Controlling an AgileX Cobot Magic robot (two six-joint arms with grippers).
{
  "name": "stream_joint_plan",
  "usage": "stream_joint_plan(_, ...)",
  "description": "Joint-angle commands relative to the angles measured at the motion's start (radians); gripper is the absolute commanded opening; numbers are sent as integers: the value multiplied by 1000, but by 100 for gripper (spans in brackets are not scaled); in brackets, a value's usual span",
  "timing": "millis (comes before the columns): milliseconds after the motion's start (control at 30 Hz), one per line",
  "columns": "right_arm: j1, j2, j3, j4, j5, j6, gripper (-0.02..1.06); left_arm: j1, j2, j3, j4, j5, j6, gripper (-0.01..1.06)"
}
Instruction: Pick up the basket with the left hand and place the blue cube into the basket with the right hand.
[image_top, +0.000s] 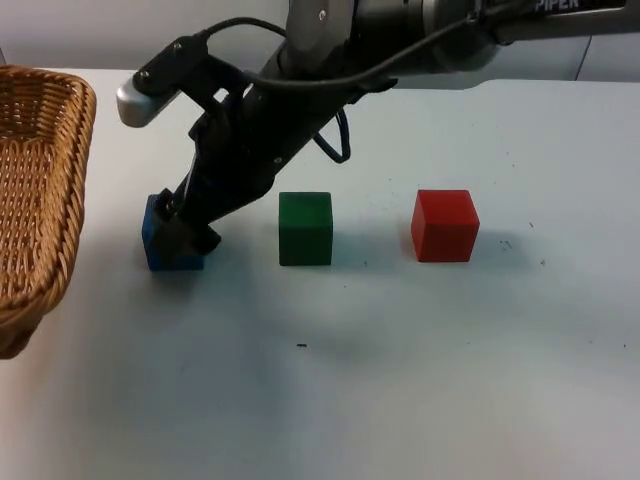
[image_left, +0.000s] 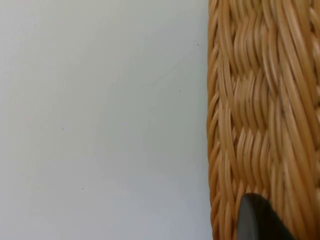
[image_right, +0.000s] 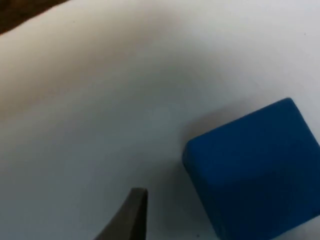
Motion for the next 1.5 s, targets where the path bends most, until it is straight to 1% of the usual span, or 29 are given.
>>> stream_joint_plan(0,2,7,-9,5,-5,-22,104,1,-5,-11,-39,17,3,0)
stream_joint_plan(100,2,22,-13,9,-15,-54,104,1,-5,-11,-47,17,3,0)
stream_joint_plan(167,2,27,-19,9,-20,-54,104,1,-5,-11,-52,21,3,0)
stream_joint_plan(267,2,32,-19,9,-57,-54,104,1,-5,-11,-52,21,3,0)
stream_joint_plan(400,2,32,-19,16,-93,-54,100,1,-5,-11,-52,23,3,0)
stream_joint_plan(500,2,32,-19,45,-93,-100,98,1,-5,-11,-52,23,3,0)
stream_joint_plan(633,2,34,-19,66,-93,-131,98,1,-5,-11,-54,23,3,0)
stream_joint_plan(933,2,52,-19,68,-93,-143,98,1,-5,-11,-54,23,3,0)
stream_joint_plan(1133,2,62,-19,87,-93,-157,98,1,-5,-11,-56,25,3,0)
stream_joint_plan(1367,2,64,-19,87,-95,-157,93,1,-5,-11,-56,25,3,0)
stream_joint_plan(1467,2,64,-19,87,-95,-157,87,1,-5,-11,-56,25,3,0)
